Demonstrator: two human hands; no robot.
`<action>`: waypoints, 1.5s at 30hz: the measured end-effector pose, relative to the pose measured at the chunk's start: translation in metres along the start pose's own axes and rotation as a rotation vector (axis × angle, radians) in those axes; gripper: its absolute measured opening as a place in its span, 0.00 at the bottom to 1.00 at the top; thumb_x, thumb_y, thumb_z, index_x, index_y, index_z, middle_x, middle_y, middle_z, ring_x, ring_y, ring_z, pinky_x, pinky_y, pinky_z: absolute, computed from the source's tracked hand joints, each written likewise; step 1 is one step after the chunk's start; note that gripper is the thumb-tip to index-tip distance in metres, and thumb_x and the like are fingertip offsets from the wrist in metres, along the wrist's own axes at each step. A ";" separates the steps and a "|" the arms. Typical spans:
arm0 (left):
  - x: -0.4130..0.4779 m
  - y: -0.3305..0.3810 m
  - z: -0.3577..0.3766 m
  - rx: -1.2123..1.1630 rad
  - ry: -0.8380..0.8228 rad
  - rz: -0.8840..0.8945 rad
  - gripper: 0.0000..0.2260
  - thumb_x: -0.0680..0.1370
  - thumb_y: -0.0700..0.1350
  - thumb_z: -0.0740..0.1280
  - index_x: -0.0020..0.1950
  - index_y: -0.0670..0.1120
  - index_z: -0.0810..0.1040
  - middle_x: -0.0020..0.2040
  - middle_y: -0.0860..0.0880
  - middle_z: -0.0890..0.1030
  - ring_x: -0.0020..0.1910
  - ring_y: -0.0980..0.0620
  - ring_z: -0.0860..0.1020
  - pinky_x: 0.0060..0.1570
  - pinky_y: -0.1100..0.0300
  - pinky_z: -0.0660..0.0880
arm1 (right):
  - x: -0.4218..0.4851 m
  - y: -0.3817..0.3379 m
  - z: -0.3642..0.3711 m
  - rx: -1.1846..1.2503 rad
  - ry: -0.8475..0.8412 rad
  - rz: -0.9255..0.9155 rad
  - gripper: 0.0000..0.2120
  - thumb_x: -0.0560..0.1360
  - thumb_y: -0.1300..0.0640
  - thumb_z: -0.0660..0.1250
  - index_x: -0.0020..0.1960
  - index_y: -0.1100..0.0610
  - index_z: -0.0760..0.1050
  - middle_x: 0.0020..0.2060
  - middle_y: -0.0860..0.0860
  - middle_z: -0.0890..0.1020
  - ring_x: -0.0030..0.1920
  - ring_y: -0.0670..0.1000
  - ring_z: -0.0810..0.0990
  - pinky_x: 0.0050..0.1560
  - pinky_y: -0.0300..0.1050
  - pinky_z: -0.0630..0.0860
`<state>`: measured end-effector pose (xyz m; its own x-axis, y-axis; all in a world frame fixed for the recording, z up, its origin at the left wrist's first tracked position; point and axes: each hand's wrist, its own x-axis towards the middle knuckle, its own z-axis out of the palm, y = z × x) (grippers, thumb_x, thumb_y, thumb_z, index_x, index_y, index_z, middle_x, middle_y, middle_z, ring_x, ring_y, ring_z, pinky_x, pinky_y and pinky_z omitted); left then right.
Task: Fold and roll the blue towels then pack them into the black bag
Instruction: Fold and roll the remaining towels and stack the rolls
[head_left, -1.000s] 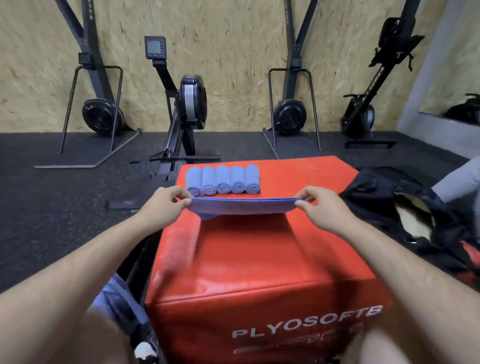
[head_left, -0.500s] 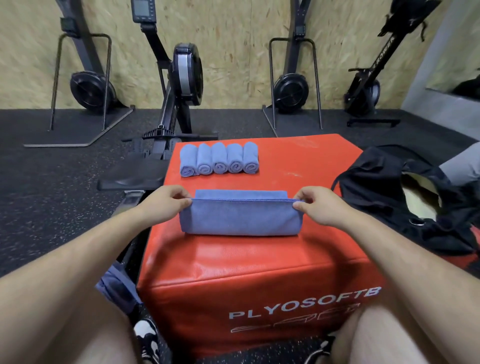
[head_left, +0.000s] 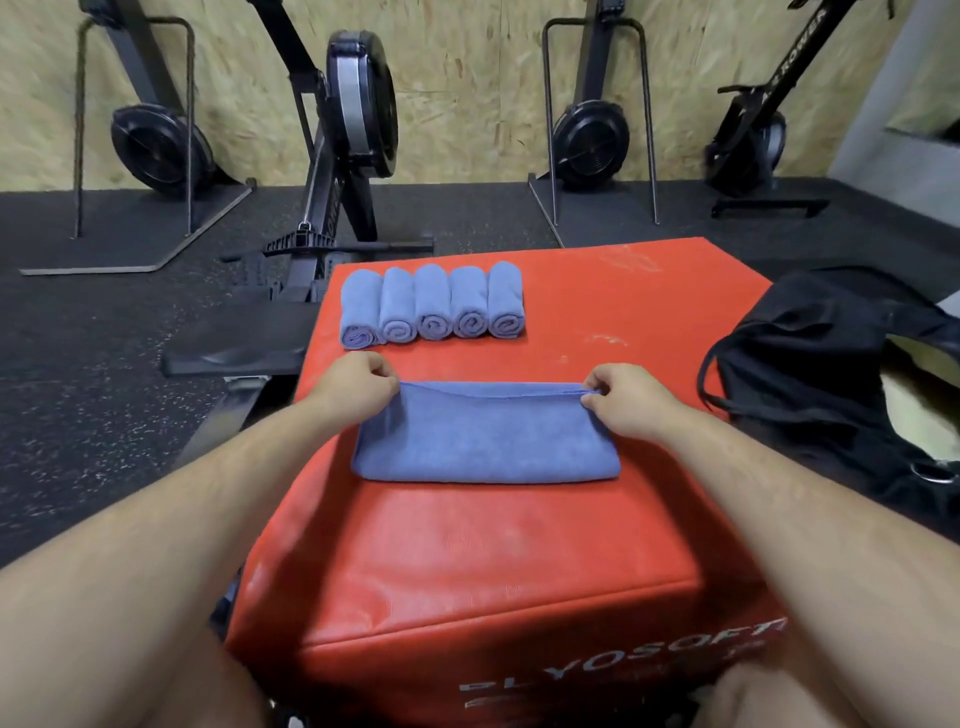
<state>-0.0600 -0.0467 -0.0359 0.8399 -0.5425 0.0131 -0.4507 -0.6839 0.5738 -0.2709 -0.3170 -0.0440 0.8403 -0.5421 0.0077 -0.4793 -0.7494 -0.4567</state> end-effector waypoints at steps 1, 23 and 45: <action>0.002 -0.003 0.006 0.009 -0.005 -0.003 0.07 0.74 0.39 0.64 0.38 0.46 0.79 0.35 0.50 0.81 0.35 0.51 0.77 0.35 0.60 0.71 | 0.002 0.002 0.003 0.014 0.003 0.018 0.03 0.76 0.58 0.67 0.44 0.52 0.78 0.43 0.52 0.82 0.45 0.53 0.78 0.43 0.43 0.69; 0.023 -0.021 0.042 0.190 0.271 0.081 0.08 0.77 0.44 0.66 0.55 0.44 0.78 0.54 0.41 0.77 0.54 0.39 0.75 0.52 0.50 0.70 | 0.023 -0.008 0.027 -0.176 0.175 0.170 0.14 0.80 0.54 0.62 0.63 0.58 0.69 0.59 0.60 0.76 0.57 0.63 0.78 0.53 0.53 0.74; -0.014 -0.013 0.066 0.349 -0.144 0.189 0.28 0.82 0.63 0.49 0.81 0.56 0.53 0.82 0.55 0.48 0.80 0.54 0.45 0.78 0.52 0.41 | -0.015 -0.036 0.076 -0.260 -0.088 0.002 0.30 0.83 0.40 0.43 0.82 0.49 0.47 0.81 0.50 0.46 0.80 0.50 0.42 0.79 0.52 0.39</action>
<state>-0.0862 -0.0627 -0.0977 0.6932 -0.7198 -0.0375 -0.6886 -0.6767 0.2605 -0.2472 -0.2529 -0.0952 0.8526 -0.5171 -0.0752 -0.5204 -0.8269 -0.2130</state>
